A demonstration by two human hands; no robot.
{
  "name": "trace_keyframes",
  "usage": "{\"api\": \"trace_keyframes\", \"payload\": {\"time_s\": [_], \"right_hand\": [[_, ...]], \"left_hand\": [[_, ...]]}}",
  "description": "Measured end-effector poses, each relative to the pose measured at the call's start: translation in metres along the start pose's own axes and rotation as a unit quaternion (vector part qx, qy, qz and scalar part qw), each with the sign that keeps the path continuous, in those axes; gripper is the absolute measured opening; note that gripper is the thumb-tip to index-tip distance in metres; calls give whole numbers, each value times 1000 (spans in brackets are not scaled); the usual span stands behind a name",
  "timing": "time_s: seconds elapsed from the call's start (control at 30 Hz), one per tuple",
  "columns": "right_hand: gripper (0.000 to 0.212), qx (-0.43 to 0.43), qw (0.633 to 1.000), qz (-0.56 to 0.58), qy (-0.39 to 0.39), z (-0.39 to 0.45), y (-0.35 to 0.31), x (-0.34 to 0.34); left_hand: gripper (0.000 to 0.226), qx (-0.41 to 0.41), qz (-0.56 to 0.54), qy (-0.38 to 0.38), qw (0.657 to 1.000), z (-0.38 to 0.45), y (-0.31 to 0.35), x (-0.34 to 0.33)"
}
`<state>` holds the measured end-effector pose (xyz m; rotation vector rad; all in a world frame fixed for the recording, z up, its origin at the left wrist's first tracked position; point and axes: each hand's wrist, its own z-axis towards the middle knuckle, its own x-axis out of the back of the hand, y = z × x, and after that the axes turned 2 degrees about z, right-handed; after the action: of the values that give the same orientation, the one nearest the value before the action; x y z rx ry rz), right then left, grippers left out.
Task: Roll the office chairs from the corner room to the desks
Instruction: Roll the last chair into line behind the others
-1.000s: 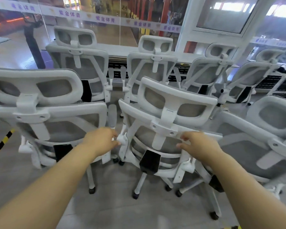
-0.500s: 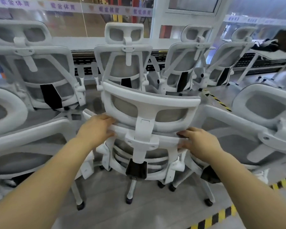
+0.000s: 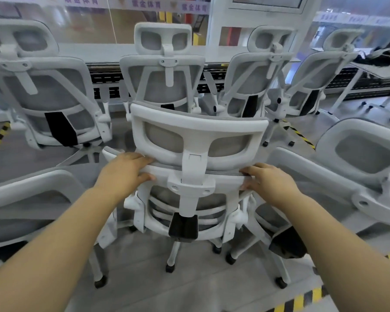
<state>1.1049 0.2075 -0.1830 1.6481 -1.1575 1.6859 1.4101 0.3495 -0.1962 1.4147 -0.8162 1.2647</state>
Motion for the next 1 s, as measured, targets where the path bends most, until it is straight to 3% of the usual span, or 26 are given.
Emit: {"api": "trace_keyframes", "payload": {"time_s": [0.33,0.6,1.0], "right_hand": [[42,76,996,20,-31,58,69,17],[41,114,993,35,-24,95,129,34],[41,149,988,28,10,80,133,19]], "left_hand": [[48,86,2,11,996,16,62,-11],[47,98,37,24,994,27,132,-38],[46,96,35,35,994,10,121,-46]]}}
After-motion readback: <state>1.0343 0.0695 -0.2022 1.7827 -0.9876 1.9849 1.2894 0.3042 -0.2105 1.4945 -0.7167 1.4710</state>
